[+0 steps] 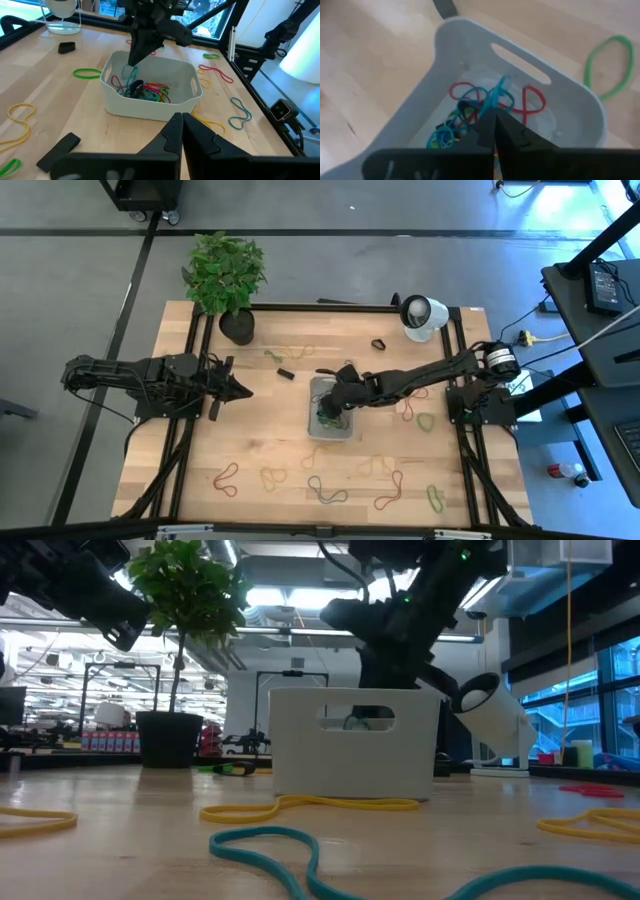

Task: Pick and place rubber bands into bin
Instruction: Put the blue rubber band into the gray bin, then put the yellow rubber band into the gray bin

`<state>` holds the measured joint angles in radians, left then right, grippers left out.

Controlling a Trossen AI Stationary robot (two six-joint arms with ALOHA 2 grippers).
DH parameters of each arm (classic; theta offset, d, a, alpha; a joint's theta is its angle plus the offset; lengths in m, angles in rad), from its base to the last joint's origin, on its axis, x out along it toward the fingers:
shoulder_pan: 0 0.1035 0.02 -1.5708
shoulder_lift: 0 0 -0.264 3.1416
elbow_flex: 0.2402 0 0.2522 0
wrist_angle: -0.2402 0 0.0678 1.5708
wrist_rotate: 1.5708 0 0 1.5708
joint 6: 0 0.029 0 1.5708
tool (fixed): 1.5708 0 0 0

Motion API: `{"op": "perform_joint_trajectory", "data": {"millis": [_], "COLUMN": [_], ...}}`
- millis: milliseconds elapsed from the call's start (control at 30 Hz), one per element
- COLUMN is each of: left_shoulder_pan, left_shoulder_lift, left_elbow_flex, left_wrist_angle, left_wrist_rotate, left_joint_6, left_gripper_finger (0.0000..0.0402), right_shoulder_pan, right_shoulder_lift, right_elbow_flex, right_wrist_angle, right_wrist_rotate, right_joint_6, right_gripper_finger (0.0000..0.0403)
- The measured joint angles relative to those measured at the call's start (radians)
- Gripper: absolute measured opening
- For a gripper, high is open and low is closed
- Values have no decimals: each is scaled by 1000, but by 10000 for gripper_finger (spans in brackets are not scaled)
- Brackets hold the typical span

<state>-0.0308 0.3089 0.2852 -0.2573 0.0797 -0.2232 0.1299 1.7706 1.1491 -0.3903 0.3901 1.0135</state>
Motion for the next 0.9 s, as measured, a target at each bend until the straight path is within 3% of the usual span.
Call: {"op": "perform_joint_trajectory", "data": {"millis": [133, 367, 533, 733, 900], "left_shoulder_pan": [0, 0, -3, -62, -151], "left_shoulder_lift": [0, 0, 4, 98, 243], "left_elbow_flex": [0, 0, 5, 74, 159], "left_wrist_angle": [0, 0, -8, -18, -62], "left_wrist_rotate": [-8, -34, -49, -92, -154], "left_joint_6": [0, 1, 26, 60, 64], "left_gripper_finger": [8, 12, 15, 3, 3], "right_shoulder_pan": [1, 1, 1, 77, 192], "right_shoulder_lift": [0, -1, -22, -145, -294], "right_elbow_flex": [-9, 4, 73, 131, 52], "right_wrist_angle": [20, 28, -77, -171, -262], "right_wrist_rotate": [-2, -2, -1, 126, 186], "right_joint_6": [-2, -4, -34, -123, -104], "right_gripper_finger": [29, 107, 140, 108, 55]}}
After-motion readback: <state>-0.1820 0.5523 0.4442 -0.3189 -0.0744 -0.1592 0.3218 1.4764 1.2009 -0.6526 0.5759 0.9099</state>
